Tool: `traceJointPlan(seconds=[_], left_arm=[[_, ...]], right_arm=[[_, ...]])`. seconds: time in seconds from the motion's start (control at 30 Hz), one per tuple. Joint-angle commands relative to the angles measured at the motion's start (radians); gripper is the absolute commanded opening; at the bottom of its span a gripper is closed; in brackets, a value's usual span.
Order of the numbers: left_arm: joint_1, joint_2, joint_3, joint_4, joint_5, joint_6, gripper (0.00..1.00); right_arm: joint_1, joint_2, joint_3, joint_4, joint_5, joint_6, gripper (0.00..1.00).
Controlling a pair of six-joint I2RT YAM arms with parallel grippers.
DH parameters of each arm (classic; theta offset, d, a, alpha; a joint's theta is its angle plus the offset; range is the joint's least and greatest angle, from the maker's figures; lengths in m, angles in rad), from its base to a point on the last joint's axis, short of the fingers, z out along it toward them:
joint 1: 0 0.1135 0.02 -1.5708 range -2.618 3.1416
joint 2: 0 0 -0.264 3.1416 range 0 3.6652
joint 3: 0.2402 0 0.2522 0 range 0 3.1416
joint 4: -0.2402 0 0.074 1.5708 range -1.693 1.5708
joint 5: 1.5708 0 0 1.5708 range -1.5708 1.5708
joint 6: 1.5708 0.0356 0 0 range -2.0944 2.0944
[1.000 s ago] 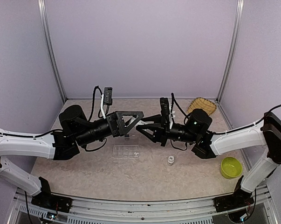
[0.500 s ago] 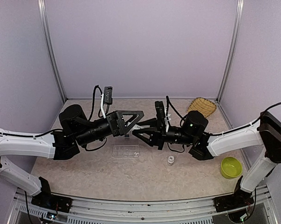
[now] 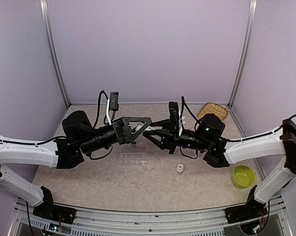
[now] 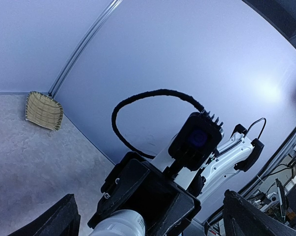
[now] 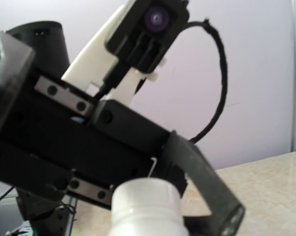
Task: Sort the pills into containers
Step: Close the lid of the pill bottle.
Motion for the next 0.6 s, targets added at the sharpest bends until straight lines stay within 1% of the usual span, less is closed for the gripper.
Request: traceJointPlan(seconds=[0.0, 0.3, 0.57], left_arm=[[-0.005, -0.023, -0.015, 0.028, 0.007, 0.005, 0.99], [-0.008, -0.033, -0.026, 0.029, 0.017, 0.002, 0.99], [-0.012, -0.025, -0.019, 0.039, 0.029, 0.003, 0.99]], right_arm=[[-0.01, -0.045, -0.015, -0.029, 0.055, -0.035, 0.15], [-0.034, -0.067, -0.02, -0.067, 0.087, -0.054, 0.15], [-0.039, -0.054, -0.017, -0.071, 0.086, -0.054, 0.15]])
